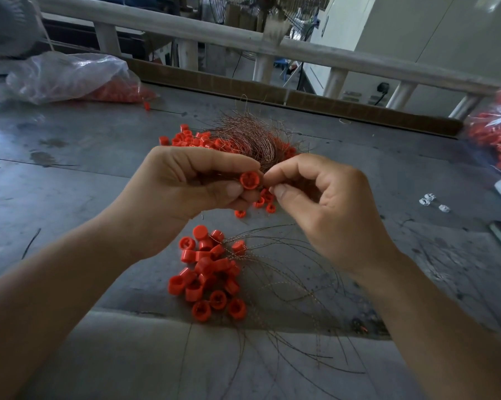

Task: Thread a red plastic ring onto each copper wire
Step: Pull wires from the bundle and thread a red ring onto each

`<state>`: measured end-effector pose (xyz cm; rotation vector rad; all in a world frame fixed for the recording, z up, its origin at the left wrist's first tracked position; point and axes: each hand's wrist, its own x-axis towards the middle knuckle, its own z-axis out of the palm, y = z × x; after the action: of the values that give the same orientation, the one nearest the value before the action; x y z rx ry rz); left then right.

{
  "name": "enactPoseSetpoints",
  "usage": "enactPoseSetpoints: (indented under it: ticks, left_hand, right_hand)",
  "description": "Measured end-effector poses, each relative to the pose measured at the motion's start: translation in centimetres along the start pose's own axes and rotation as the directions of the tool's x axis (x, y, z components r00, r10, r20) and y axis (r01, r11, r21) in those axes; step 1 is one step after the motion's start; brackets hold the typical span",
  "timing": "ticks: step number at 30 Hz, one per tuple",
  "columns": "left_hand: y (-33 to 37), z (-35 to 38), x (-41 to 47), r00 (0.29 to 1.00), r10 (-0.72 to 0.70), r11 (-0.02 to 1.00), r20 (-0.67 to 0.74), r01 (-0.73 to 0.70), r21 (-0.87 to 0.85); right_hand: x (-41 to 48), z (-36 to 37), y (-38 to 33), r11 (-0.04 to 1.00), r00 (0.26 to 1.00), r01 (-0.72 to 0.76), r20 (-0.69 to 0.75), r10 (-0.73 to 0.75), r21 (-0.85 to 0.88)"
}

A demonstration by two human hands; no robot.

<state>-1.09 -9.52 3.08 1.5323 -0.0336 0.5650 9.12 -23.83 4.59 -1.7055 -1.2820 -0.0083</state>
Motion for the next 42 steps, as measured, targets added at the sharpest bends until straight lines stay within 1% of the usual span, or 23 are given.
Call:
enactPoseSetpoints:
  ticks: [3,6,7,11,14,16,19,20,22,24,25,27,29,31,34,37,39,40,41,42]
  left_hand:
    - [0.1,0.0,0.0,0.999,-0.023,0.994,0.028,0.026,-0.105]
    - [-0.1,0.0,0.1,0.997,-0.034,0.987,0.073,0.044,-0.151]
    - [-0.2,0.0,0.0,0.995,-0.036,0.986,0.090,0.051,-0.159]
    - [-0.3,0.2,-0.2,0.989,-0.053,0.984,0.138,0.075,-0.159]
    - [-0.4,0.2,-0.2,0.985,-0.052,0.984,0.166,0.079,-0.159]
    - [-0.4,0.1,-0.2,0.983,-0.064,0.981,0.171,0.093,-0.170]
    - [-0.4,0.0,-0.2,0.985,-0.067,0.978,0.162,0.097,-0.187]
    - [-0.5,0.0,-0.2,0.986,-0.069,0.977,0.153,0.098,-0.191]
    - [-0.5,0.0,-0.2,0.989,-0.075,0.976,0.130,0.100,-0.196]
    - [-0.5,0.0,-0.2,0.990,-0.080,0.976,0.120,0.102,-0.193]
    - [-0.4,0.0,-0.2,0.990,-0.082,0.976,0.117,0.104,-0.194]
    - [-0.3,-0.1,-0.2,0.990,-0.086,0.975,0.111,0.107,-0.196]
    - [-0.3,-0.1,-0.2,0.990,-0.090,0.976,0.104,0.108,-0.189]
    - [-0.3,0.0,-0.2,0.991,-0.093,0.977,0.098,0.110,-0.182]
    - [-0.4,0.2,-0.2,0.990,-0.100,0.975,0.101,0.118,-0.187]
    - [-0.4,0.3,-0.2,0.989,-0.102,0.975,0.109,0.121,-0.187]
    - [-0.5,0.3,-0.2,0.988,-0.104,0.975,0.112,0.124,-0.185]
    - [-0.5,0.3,-0.2,0.988,-0.106,0.975,0.113,0.125,-0.181]
    - [-0.5,0.2,-0.1,0.988,-0.108,0.977,0.113,0.126,-0.174]
    - [-0.5,0.1,-0.1,0.988,-0.109,0.978,0.113,0.127,-0.165]
  right_hand:
    - [0.1,-0.3,-0.1,0.986,0.995,-0.103,0.008,0.103,0.132]
    - [0.2,-0.3,-0.2,0.960,0.985,-0.173,0.050,0.166,0.221]
    - [0.2,-0.1,0.0,0.956,0.982,-0.187,0.068,0.176,0.225]
    - [0.3,0.6,0.4,0.967,0.975,-0.214,0.089,0.203,0.140]
    - [0.2,0.3,0.3,0.968,0.980,-0.196,0.077,0.186,0.155]
    - [0.2,0.2,0.1,0.972,0.981,-0.179,0.100,0.165,0.151]
    - [0.5,-0.6,0.4,0.979,0.976,-0.185,0.134,0.173,0.083]
    - [0.7,-1.1,0.9,0.980,0.976,-0.196,0.102,0.192,0.033]
    - [1.2,-2.3,2.4,0.968,0.973,-0.230,-0.032,0.228,-0.103]
    - [1.6,-3.2,4.2,0.923,0.957,-0.285,-0.136,0.258,-0.257]
    - [1.7,-3.4,5.1,0.895,0.946,-0.320,-0.151,0.286,-0.311]
    - [1.6,-3.5,6.7,0.842,0.926,-0.377,-0.136,0.352,-0.387]
    - [1.5,-3.4,7.8,0.799,0.917,-0.389,-0.108,0.384,-0.459]
    - [1.5,-3.0,8.4,0.796,0.927,-0.359,-0.090,0.363,-0.488]
    - [1.8,-2.0,8.7,0.813,0.956,-0.272,-0.051,0.287,-0.515]
    - [2.0,-1.1,9.1,0.781,0.960,-0.234,-0.008,0.281,-0.579]
    - [2.0,-0.9,9.3,0.759,0.959,-0.230,-0.009,0.283,-0.609]
    - [2.0,-1.0,9.3,0.765,0.962,-0.234,-0.030,0.270,-0.600]
    - [2.0,-1.2,9.2,0.791,0.962,-0.258,-0.068,0.266,-0.555]
    - [2.1,-1.5,8.9,0.835,0.954,-0.297,-0.108,0.280,-0.462]
